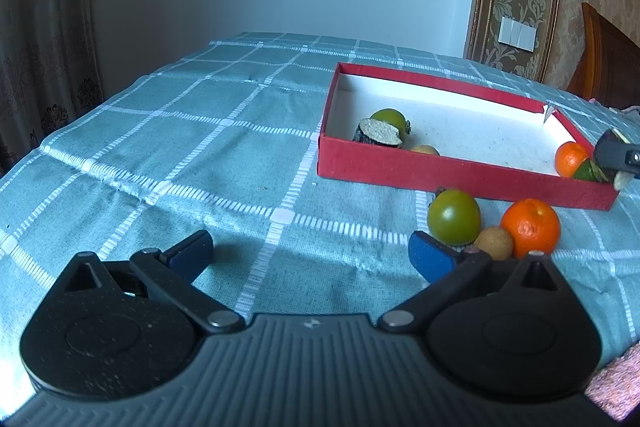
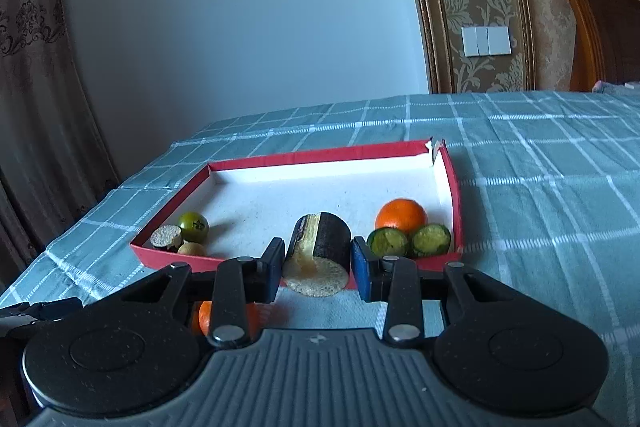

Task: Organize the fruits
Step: 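Carry the eggplant slice into the tray and open the right gripper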

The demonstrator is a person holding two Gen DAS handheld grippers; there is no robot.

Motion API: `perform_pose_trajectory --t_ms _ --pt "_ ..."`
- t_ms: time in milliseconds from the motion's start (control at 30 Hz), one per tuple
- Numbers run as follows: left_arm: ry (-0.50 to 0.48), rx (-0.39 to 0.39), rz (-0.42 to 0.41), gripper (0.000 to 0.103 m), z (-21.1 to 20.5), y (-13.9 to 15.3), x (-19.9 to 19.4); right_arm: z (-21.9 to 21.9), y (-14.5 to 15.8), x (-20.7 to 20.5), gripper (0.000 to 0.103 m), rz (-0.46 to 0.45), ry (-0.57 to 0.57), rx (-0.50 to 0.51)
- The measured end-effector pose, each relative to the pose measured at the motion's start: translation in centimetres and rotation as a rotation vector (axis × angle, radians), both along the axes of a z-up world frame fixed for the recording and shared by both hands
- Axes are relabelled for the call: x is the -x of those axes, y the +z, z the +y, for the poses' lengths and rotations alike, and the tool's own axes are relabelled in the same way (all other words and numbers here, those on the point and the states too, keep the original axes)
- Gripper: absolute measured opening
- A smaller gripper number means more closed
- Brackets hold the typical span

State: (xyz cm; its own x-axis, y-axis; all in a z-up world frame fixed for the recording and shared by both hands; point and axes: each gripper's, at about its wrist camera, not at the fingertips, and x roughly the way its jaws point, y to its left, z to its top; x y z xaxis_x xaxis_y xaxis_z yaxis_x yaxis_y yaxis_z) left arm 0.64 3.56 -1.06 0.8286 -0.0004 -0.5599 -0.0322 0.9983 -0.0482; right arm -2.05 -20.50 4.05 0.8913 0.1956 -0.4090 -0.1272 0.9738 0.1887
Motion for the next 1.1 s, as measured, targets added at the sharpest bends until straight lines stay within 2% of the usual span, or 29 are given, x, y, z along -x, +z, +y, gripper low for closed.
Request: perform_pose_trajectory --t_ms 133,500,600,800,900,1000,1033,1100 --pt "-0.001 -0.001 0.004 0.103 0.0 0.0 -0.1 0.6 0.4 -1.8 0.035 -0.028 -0.007 0.080" --pt "-0.014 -0.013 0.020 0.103 -0.2 0.0 -0.4 1.6 -1.7 -6.5 0.034 0.029 0.013 0.176" --pt "-0.017 -0.018 0.024 0.103 -0.4 0.0 -0.5 2.2 -2.3 -6.5 0.035 0.002 0.016 0.244" --pt "-0.017 -0.020 0.029 0.103 -0.4 0.0 -0.7 2.8 -2.8 -6.4 0.037 -0.024 0.015 0.301" --pt "-0.015 -0.018 0.031 0.103 -0.4 0.0 -0.7 2.6 -2.6 -6.0 0.038 -0.018 0.017 0.287" --pt "-0.013 -0.019 0.032 0.103 -0.4 0.0 -0.7 1.9 -2.0 -5.1 0.039 -0.009 0.020 0.229" --pt "-0.012 -0.019 0.032 0.103 -0.4 0.0 -0.7 1.6 -1.7 -4.4 0.041 -0.025 0.008 0.221" --pt "-0.010 -0.018 0.031 0.103 -0.3 -0.1 -0.7 0.6 -1.1 -2.9 0.058 -0.047 -0.012 0.175"
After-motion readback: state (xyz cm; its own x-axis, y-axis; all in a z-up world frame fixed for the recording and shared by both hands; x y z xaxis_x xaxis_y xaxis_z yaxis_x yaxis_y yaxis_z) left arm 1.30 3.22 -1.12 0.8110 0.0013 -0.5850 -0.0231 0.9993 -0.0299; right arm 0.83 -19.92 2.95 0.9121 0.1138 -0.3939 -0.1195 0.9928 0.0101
